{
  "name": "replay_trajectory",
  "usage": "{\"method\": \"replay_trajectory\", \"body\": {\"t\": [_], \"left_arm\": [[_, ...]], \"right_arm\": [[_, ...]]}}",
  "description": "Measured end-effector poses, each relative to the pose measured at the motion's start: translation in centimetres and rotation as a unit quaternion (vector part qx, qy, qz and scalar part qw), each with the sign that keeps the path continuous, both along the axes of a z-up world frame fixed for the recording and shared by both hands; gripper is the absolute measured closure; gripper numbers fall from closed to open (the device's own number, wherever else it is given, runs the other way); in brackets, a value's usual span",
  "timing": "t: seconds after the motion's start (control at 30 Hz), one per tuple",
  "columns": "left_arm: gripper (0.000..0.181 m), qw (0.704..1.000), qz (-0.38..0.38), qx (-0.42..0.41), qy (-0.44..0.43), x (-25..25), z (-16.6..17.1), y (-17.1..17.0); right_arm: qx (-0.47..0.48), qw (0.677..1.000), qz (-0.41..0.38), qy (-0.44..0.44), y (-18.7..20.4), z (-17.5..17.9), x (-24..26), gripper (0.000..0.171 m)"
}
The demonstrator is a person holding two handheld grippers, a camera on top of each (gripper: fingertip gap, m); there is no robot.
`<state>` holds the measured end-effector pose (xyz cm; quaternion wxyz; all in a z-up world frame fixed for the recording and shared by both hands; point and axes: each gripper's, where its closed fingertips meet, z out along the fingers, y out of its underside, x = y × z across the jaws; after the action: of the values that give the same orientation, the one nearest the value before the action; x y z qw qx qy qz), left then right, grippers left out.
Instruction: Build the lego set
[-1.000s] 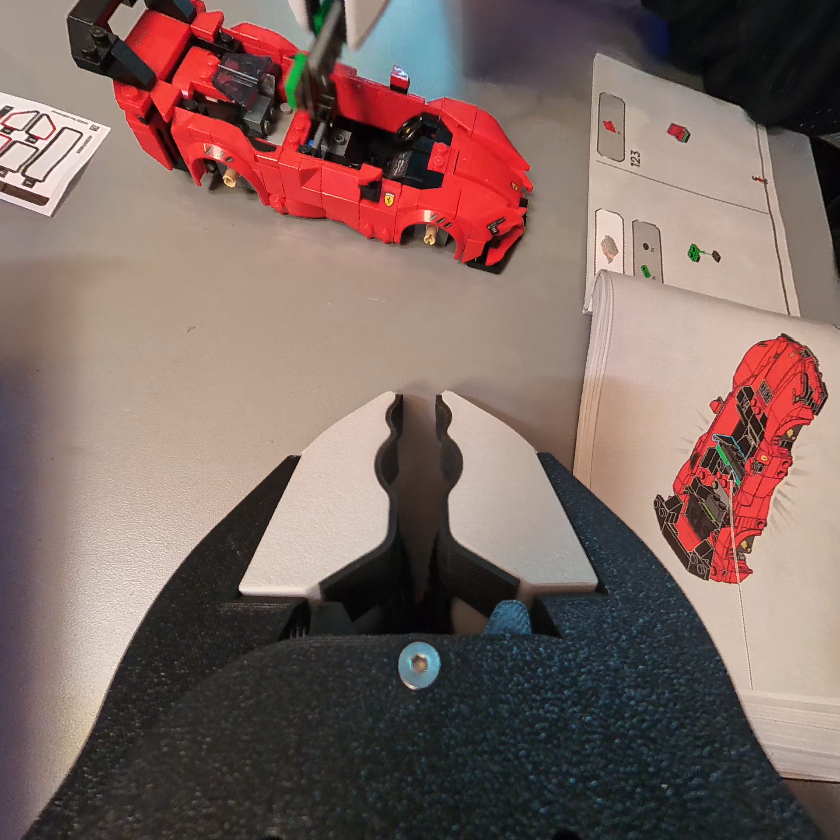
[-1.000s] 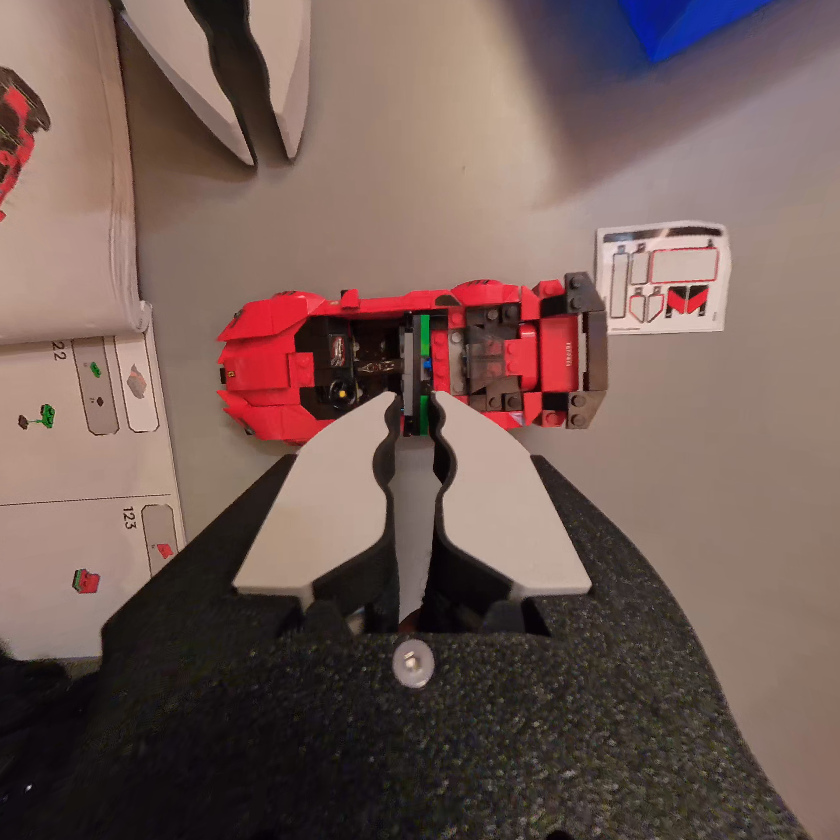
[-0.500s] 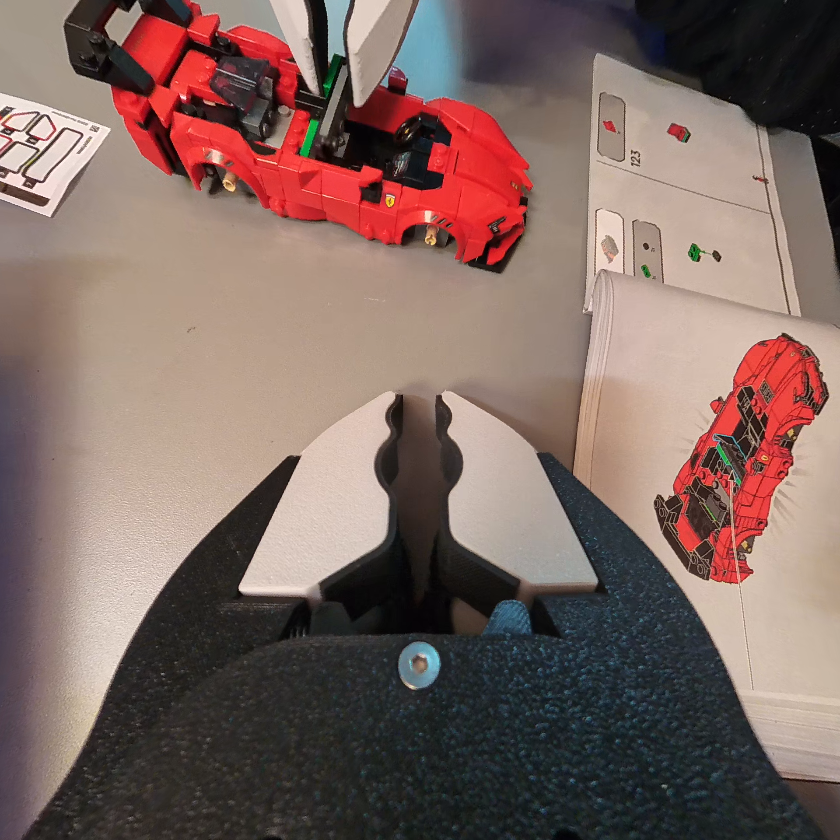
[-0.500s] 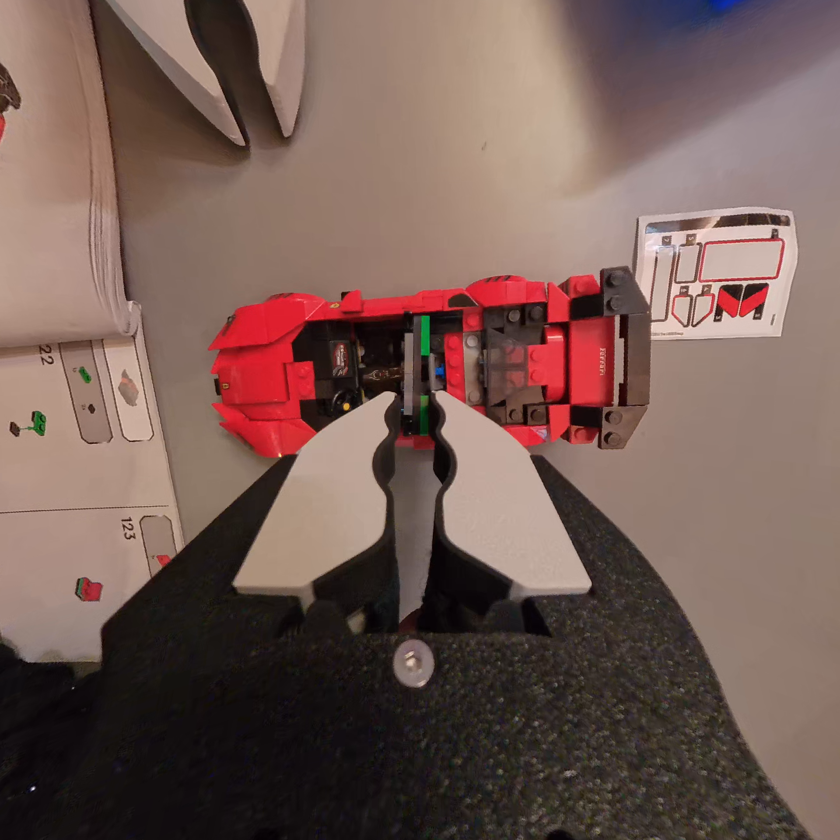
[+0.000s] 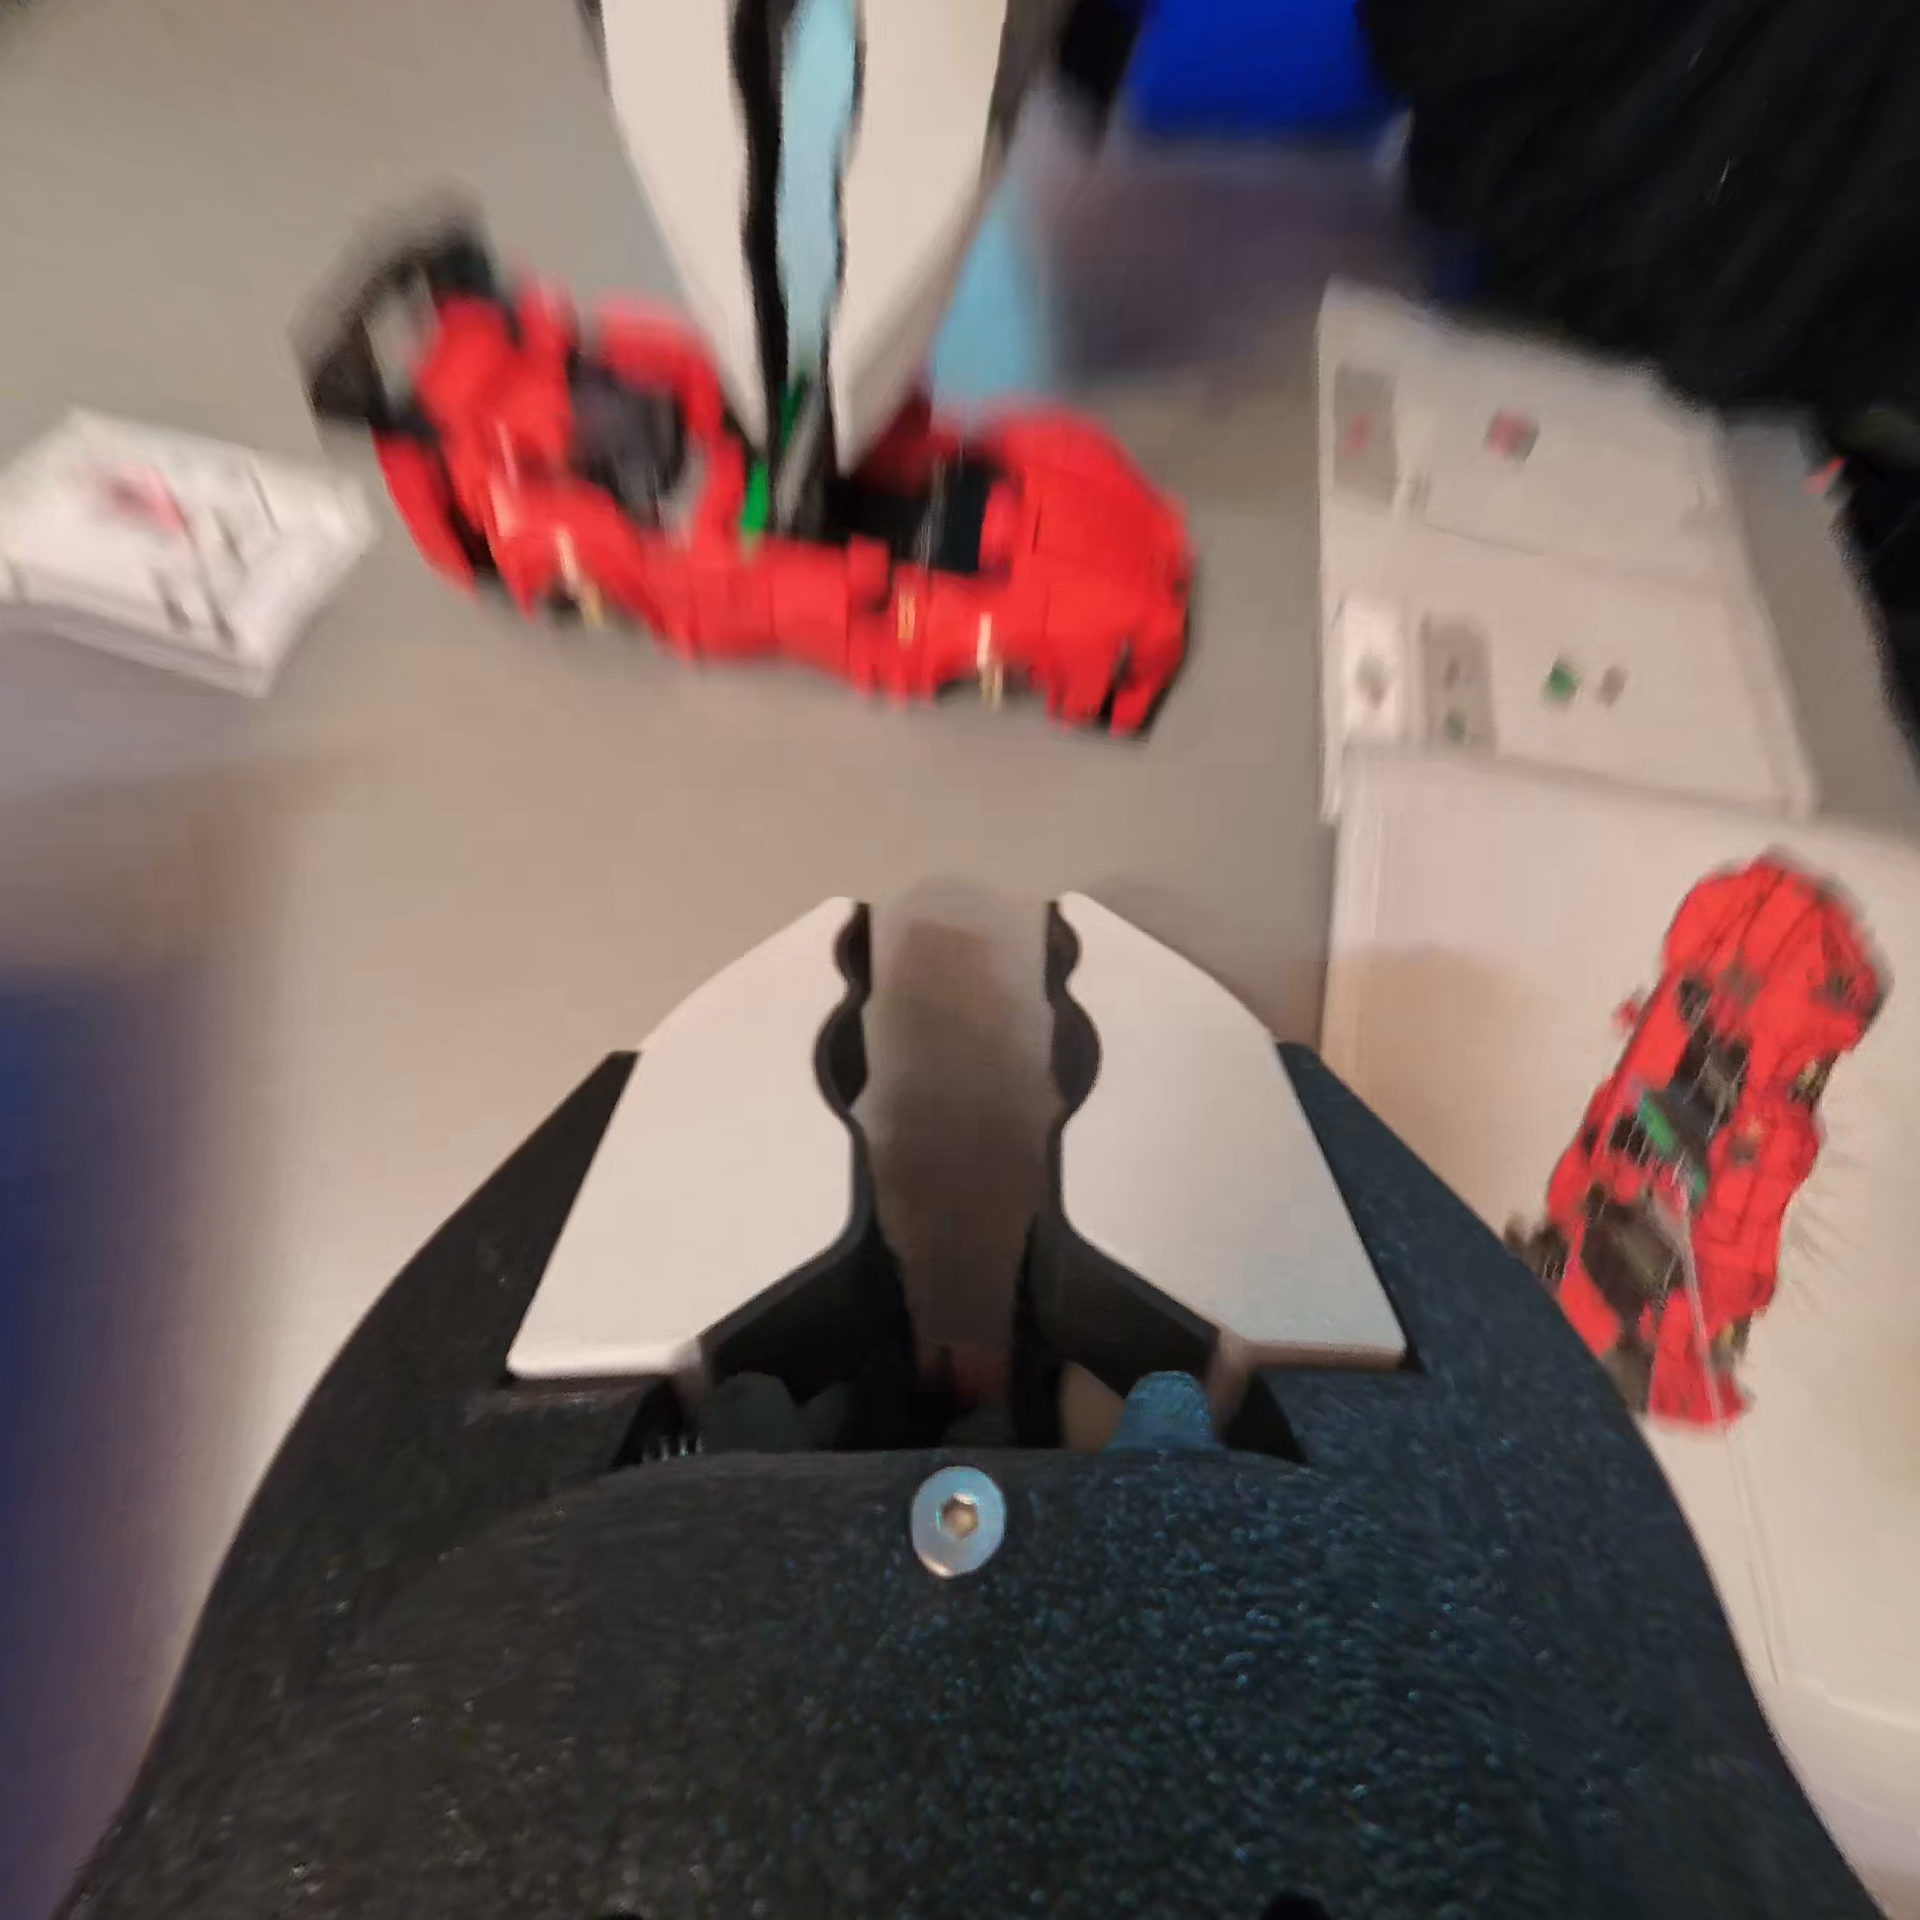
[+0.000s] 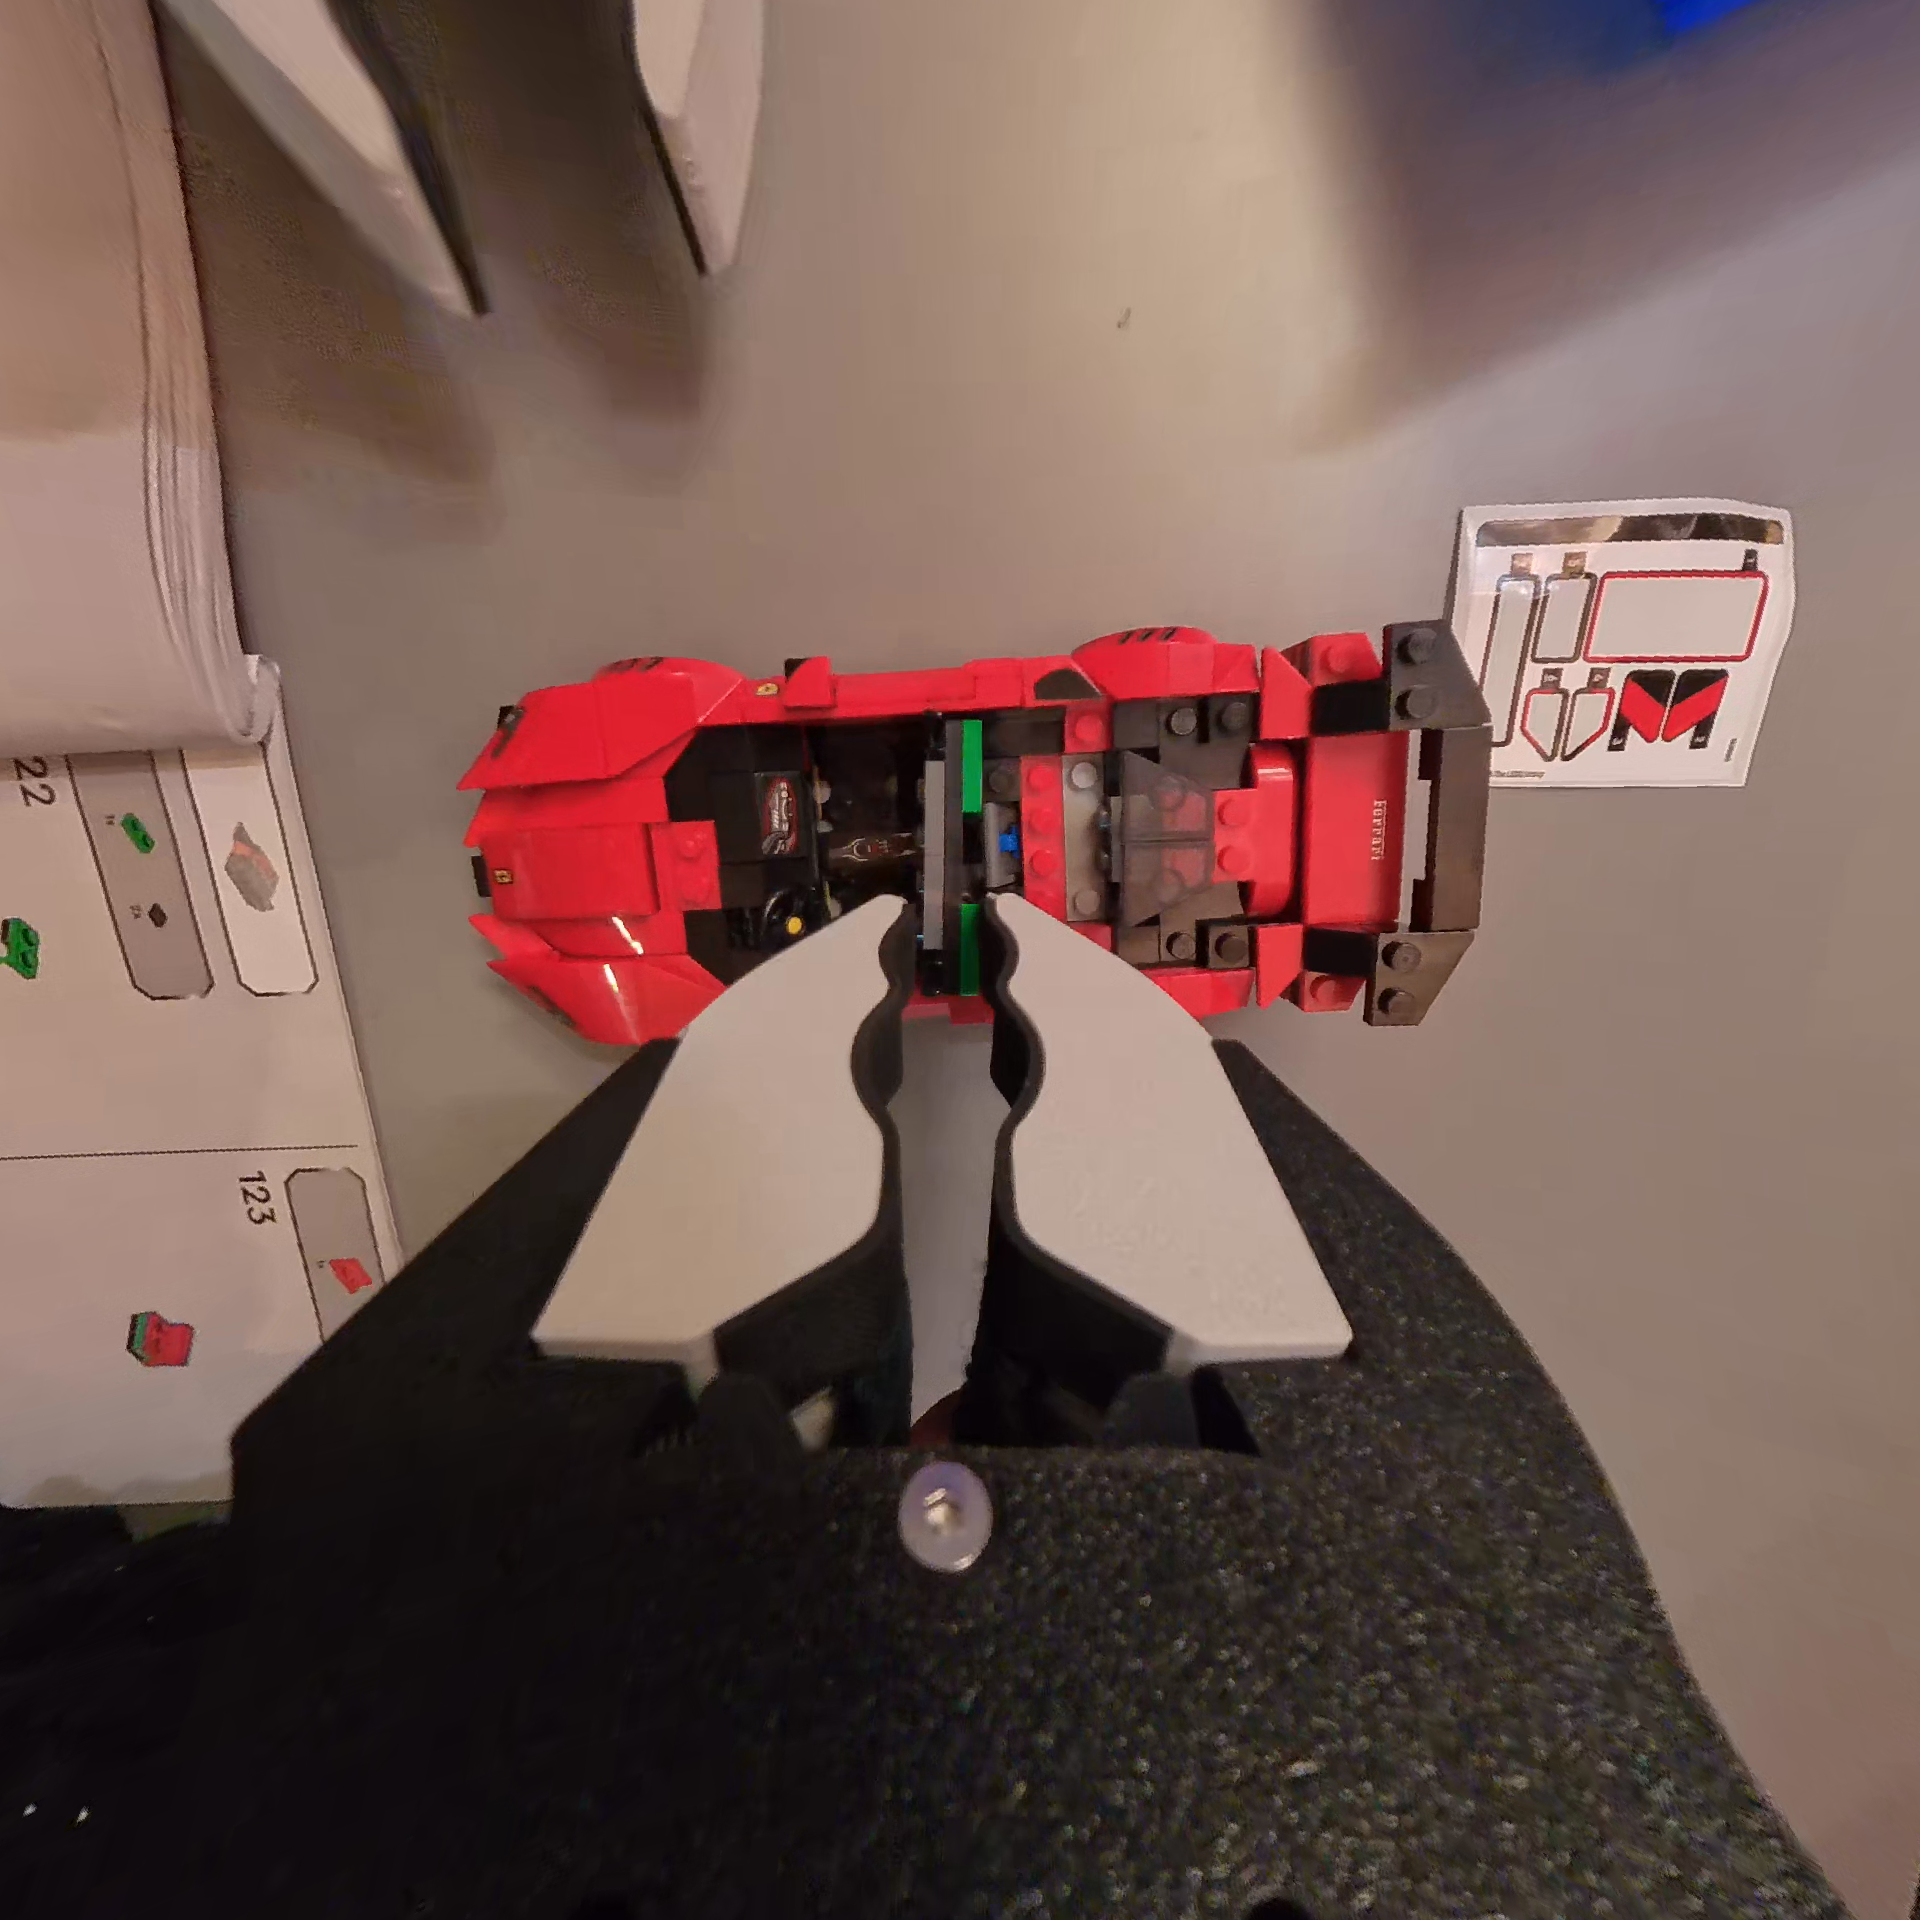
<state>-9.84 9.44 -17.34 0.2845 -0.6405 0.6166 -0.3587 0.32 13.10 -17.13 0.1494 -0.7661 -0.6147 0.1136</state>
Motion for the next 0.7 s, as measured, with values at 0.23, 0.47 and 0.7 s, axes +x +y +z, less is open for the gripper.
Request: {"method": "replay_trajectory", "body": {"t": [0.23,0.47,0.7], "left_arm": [[0.154,0.995,-0.045,0.093,0.012,5.2,3.7,2.9],[0.161,0.988,-0.083,0.089,0.096,8.2,0.5,3.3],[0.158,0.987,-0.074,0.101,0.098,8.9,0.3,3.9]], "right_arm": [[0.007,1.0,0.003,0.007,0.2,0.0,-0.1,0.159],[0.009,1.0,0.011,0.017,0.2,0.1,-0.1,0.159],[0.01,0.999,0.013,0.039,0.4,0.3,-0.2,0.159]]}}
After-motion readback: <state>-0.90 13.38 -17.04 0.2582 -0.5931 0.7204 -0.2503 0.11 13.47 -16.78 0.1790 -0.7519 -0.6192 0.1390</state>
